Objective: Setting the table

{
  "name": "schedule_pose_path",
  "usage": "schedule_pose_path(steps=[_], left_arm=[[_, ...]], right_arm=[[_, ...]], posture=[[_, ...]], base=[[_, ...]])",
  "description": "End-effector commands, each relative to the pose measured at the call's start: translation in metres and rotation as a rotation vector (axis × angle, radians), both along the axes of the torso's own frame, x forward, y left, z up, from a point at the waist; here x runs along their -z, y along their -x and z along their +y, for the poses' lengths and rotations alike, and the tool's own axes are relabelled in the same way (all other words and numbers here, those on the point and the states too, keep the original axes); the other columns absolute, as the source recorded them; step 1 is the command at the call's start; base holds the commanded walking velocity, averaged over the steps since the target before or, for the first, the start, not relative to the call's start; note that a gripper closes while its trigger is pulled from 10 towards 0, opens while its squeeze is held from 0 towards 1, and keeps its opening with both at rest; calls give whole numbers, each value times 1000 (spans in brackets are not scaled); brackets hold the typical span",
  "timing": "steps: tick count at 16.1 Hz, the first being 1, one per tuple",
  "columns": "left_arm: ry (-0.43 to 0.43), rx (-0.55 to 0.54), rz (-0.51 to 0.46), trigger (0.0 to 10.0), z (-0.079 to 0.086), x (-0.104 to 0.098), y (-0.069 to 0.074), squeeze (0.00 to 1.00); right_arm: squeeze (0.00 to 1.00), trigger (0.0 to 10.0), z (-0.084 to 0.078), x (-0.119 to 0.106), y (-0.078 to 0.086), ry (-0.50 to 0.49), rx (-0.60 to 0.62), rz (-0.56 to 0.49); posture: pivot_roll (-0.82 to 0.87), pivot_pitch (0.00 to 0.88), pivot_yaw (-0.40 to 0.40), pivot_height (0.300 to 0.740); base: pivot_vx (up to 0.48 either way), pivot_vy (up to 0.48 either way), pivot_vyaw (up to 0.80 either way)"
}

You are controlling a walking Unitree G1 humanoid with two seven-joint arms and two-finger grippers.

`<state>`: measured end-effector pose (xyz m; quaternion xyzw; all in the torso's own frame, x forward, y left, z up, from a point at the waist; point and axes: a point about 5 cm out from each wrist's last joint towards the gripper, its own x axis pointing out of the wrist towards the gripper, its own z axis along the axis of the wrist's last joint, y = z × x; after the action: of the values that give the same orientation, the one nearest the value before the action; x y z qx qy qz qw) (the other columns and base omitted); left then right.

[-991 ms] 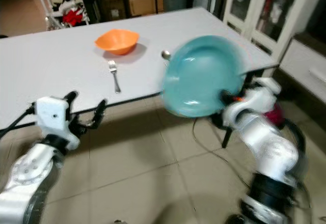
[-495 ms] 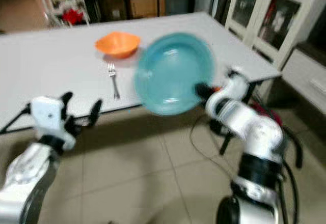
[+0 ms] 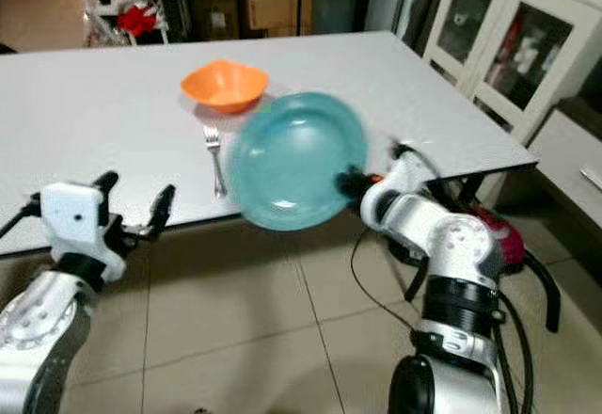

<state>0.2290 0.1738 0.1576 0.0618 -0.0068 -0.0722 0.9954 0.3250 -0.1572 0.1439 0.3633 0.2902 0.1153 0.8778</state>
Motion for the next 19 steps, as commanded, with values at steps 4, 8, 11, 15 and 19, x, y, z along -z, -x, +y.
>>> schedule_pose_path(steps=[4, 8, 11, 15, 19], left_arm=[[-4, 52, 6, 10000, -8, -2, 0, 0], [-1, 64, 5, 10000, -9, -3, 0, 0], [-1, 77, 15, 10000, -9, -3, 2, 0], [-4, 90, 20, 10000, -9, -3, 3, 0], [-1, 98, 24, 10000, -11, -3, 4, 0]], right_arm=[[0, 10000, -21, 0, -2, -45, 92, 28], [0, 10000, -19, 0, -3, -59, 75, 46], [0, 10000, -17, 1, -2, -47, 40, 70], [0, 10000, -13, 0, -3, -78, 22, 76], [0, 10000, -12, 2, 0, -81, 4, 94]], posture=[[-58, 0, -5, 740], [-58, 0, -15, 740], [-57, 2, -19, 740], [-51, 1, -14, 740], [-50, 2, -16, 740]], base=[[333, 0, 0], [334, 0, 0], [334, 0, 0], [334, 0, 0], [334, 0, 0]])
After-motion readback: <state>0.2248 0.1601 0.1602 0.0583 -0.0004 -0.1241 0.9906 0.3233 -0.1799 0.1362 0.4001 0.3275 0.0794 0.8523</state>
